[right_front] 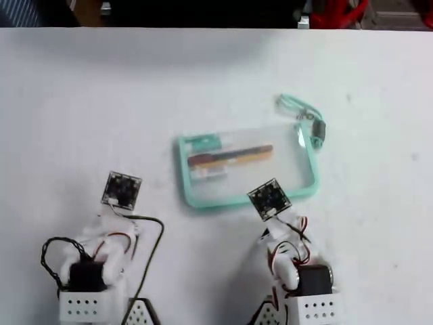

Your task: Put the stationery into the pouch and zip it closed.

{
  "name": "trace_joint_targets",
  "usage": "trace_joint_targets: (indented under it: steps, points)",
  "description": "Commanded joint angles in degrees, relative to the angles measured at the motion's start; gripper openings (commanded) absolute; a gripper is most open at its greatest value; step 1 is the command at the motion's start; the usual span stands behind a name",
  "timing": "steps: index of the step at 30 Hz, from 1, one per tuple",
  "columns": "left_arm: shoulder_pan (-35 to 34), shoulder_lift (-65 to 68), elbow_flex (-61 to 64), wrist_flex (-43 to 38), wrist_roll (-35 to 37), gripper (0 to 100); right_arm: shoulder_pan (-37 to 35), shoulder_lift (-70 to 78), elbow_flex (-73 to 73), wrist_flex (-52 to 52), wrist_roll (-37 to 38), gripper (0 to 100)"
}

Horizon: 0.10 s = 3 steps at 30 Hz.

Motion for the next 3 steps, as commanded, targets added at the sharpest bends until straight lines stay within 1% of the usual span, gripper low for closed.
trace_joint_targets:
  steps: [1, 3]
  points:
    - [0.5, -0.6, -0.3, 0.4, -0.6, 2, 0.5, -0.4, 0.5, 0.2, 0.4, 1.8]
    - [0.5, -0.6, -0.3, 0.4, -0.6, 2, 0.5, -0.4, 0.5, 0.2, 0.4, 1.8]
